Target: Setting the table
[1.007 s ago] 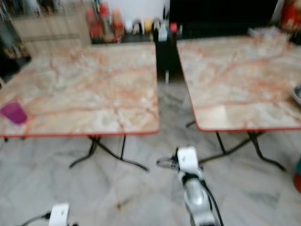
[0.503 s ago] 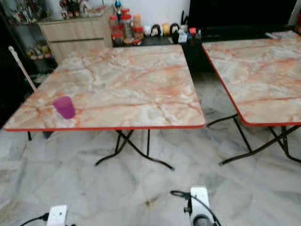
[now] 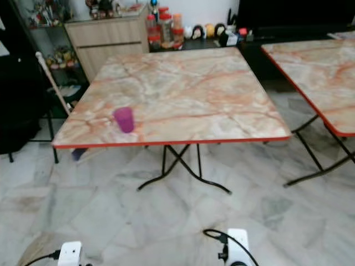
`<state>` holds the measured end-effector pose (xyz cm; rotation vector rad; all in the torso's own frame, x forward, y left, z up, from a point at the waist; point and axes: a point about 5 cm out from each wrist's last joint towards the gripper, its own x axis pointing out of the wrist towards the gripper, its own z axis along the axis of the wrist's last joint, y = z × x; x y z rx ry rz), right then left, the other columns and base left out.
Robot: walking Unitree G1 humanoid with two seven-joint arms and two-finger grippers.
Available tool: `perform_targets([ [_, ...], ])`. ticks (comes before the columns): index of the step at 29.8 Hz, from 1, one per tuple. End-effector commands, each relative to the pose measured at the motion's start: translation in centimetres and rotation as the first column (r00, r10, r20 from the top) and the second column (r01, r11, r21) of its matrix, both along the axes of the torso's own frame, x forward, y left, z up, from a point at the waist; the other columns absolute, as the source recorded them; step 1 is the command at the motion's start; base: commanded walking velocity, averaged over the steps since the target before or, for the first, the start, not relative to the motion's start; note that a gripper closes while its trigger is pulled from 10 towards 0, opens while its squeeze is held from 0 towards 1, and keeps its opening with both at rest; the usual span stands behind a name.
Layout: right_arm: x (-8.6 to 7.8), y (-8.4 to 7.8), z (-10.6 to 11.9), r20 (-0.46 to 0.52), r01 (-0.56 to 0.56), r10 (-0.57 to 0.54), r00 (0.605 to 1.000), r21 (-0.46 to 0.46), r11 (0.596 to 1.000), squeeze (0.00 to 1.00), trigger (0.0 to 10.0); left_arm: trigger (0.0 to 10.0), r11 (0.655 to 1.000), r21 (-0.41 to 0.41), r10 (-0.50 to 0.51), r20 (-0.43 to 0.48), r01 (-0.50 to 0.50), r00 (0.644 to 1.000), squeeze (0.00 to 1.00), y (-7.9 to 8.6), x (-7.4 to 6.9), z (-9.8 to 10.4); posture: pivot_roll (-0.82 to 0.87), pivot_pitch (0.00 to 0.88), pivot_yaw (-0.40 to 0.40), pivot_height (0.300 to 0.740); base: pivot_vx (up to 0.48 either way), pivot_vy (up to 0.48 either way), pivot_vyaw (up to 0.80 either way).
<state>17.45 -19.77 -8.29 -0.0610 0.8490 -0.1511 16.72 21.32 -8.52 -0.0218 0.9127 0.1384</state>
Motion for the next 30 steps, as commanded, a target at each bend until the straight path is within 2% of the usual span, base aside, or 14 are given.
perform_targets([
  [1, -0.17, -0.58, 0.0, -0.006, 0.015, -0.015, 1.0, -0.005, 1.0, 0.0, 10.0, 10.0, 1.0, -0.004, 0.005, 0.021, -0.005, 1.0, 0.0, -0.35, 0.53, 0.19, 0.02, 0.0, 0.09, 0.74, 0.0, 0.0, 0.0],
  [5, 0.01, -0.26, 0.02, -0.001, 0.024, -0.024, 1.0, 0.02, 1.0, 0.0, 10.0, 10.0, 0.999, -0.031, 0.032, 0.022, -0.031, 0.999, 0.0, -0.49, 0.49, 0.14, 0.01, 0.0, 0.091, 0.74, 0.0, 0.0, 0.0],
  [9, 0.05, -0.09, -0.01, -0.005, 0.022, -0.022, 1.0, 0.023, 0.999, 0.0, 10.0, 10.0, 1.0, -0.018, 0.021, 0.025, -0.02, 0.999, 0.0, -0.5, 0.48, 0.15, 0.01, 0.0, 0.091, 0.74, 0.0, 0.0, 0.0],
  [20, 0.2, 0.09, -0.02, -0.009, 0.048, -0.048, 0.999, 0.054, 0.997, 0.0, 10.0, 10.0, 0.999, -0.016, 0.034, 0.029, -0.033, 0.999, 0.0, -0.35, 0.58, 0.22, 0.02, 0.01, 0.096, 0.74, 0.298, 0.0, 0.0],
  [22, 0.16, 0.16, -0.06, -0.012, 0.061, -0.06, 0.998, 0.069, 0.996, 0.0, 10.0, 10.0, 0.999, -0.017, 0.032, 0.029, -0.032, 0.999, 0.0, -0.33, 0.59, 0.23, 0.01, 0.014, 0.1, 0.74, 0.279, 0.0, -0.79],
  [30, 0.05, 0.13, -0.07, -0.007, 0.048, -0.048, 0.999, 0.056, 0.997, 0.0, 10.0, 10.0, 0.999, -0.017, 0.03, 0.027, -0.03, 0.999, 0.0, -0.34, 0.51, 0.19, 0.02, 0.017, 0.1, 0.74, 0.285, 0.0, -0.11],
])
